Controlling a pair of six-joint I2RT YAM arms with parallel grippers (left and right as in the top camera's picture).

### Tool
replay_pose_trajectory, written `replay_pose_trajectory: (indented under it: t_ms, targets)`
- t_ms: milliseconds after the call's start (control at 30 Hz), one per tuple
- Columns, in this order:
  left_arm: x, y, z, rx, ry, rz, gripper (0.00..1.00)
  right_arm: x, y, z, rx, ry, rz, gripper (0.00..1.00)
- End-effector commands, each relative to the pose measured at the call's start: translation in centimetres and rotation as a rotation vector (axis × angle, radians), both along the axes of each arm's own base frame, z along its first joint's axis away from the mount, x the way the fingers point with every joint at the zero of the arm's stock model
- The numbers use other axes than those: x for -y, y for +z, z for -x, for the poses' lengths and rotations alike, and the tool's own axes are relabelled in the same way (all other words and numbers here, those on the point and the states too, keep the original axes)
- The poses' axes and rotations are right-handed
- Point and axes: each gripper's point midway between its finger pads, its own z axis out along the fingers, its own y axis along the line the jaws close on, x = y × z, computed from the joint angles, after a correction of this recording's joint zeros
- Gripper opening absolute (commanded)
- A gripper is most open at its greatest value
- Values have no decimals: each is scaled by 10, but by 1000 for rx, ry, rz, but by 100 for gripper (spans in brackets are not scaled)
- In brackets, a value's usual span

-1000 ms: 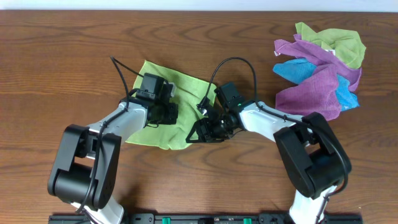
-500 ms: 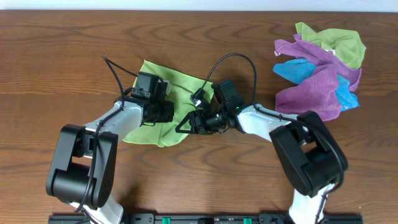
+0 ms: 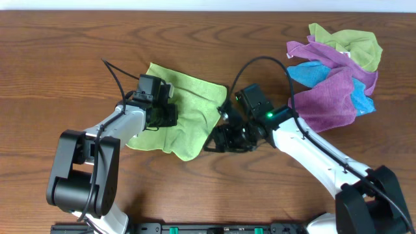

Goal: Fold the cloth

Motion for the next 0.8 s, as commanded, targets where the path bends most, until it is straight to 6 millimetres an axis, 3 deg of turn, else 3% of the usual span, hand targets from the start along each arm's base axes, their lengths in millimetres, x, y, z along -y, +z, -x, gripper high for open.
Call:
replay_pose_trajectory:
  t_ms: [0, 33, 67, 233, 433, 533, 633, 767]
  targets:
    - [-14, -16, 6, -44, 29, -60, 6, 17, -15, -22, 138, -28, 148, 36]
    - [-14, -16, 6, -45, 30, -58, 5, 17, -15, -35, 194, -47, 161, 8]
    - [-14, -15, 6, -47, 31, -56, 6, 18, -13, -51, 255, -86, 172, 1]
    - [-8, -6, 1, -53, 21, -30, 6, 25, -10, -109, 469, -151, 186, 1]
    - [8, 11, -8, -29, -8, 53, 6, 17, -52, -129, 472, -112, 218, 1]
    - [18, 41, -17, 20, -30, 110, 6, 12, -60, -138, 477, -81, 230, 1]
    - [19, 89, -27, 117, -33, 123, 5, 14, -57, -153, 507, -90, 247, 1]
    - [16, 147, -22, 237, -25, 139, 6, 19, -51, -167, 549, -89, 264, 1]
